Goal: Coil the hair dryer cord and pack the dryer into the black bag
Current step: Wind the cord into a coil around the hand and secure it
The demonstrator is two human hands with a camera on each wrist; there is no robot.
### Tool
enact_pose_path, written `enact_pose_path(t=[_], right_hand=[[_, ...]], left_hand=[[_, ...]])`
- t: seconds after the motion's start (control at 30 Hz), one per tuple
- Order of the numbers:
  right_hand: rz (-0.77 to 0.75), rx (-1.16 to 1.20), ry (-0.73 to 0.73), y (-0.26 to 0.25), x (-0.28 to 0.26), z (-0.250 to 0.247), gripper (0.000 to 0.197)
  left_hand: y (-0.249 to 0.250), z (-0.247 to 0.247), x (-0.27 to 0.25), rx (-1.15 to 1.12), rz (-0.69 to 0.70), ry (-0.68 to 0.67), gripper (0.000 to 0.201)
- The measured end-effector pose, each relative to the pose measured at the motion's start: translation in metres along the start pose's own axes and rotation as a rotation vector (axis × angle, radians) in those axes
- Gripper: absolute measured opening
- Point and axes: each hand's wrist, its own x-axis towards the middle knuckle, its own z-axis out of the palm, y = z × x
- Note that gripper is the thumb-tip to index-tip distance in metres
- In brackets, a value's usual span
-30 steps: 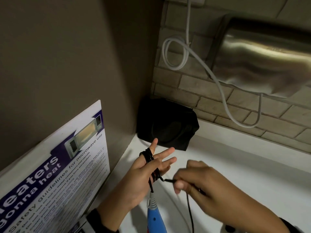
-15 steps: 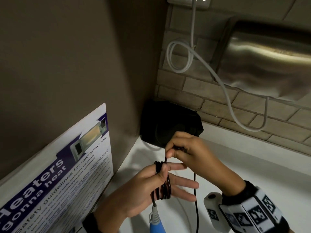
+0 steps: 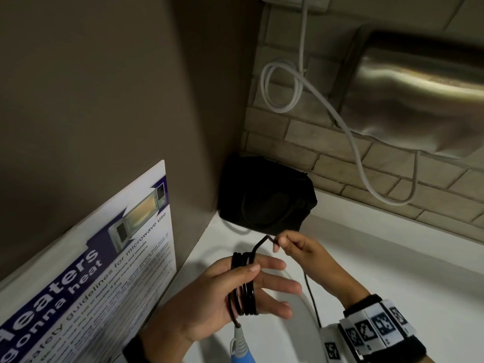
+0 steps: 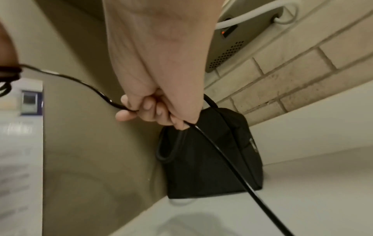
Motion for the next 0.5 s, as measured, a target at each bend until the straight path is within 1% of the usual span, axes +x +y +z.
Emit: enact_pose_path(t=[0.1, 0.17, 0.3, 0.37, 0.43, 0.5], right_hand=[[0.003, -0.110, 0.013, 0.016, -0.007, 0.008, 0.029], [-0.019, -0.193, 0.006, 0.021, -0.012, 0.018, 0.030], [-0.103, -0.375, -0.073, 0.023, -0.024, 0.043, 0.026], [-0.147, -0.426, -0.076, 0.019, -0.032, 0.051, 0.025], [-0.192, -0.464, -0.085, 0.015, -0.040, 0.055, 0.031], [-0.206, -0.525, -0.099, 0.008, -0.050, 0.056, 0.036]], left_hand=[[0.003, -0.003, 0.001, 0.033, 0.018, 0.043, 0.033], [0.003, -0.001, 0.002, 0.044, 0.039, 0.037, 0.036], [-0.005, -0.002, 0.007, 0.026, 0.134, 0.020, 0.048], [-0.006, -0.007, 0.010, -0.004, 0.175, 0.050, 0.052], [-0.006, -0.014, 0.011, -0.029, 0.206, 0.098, 0.054], [-0.009, -0.021, 0.013, -0.043, 0.232, 0.171, 0.055]])
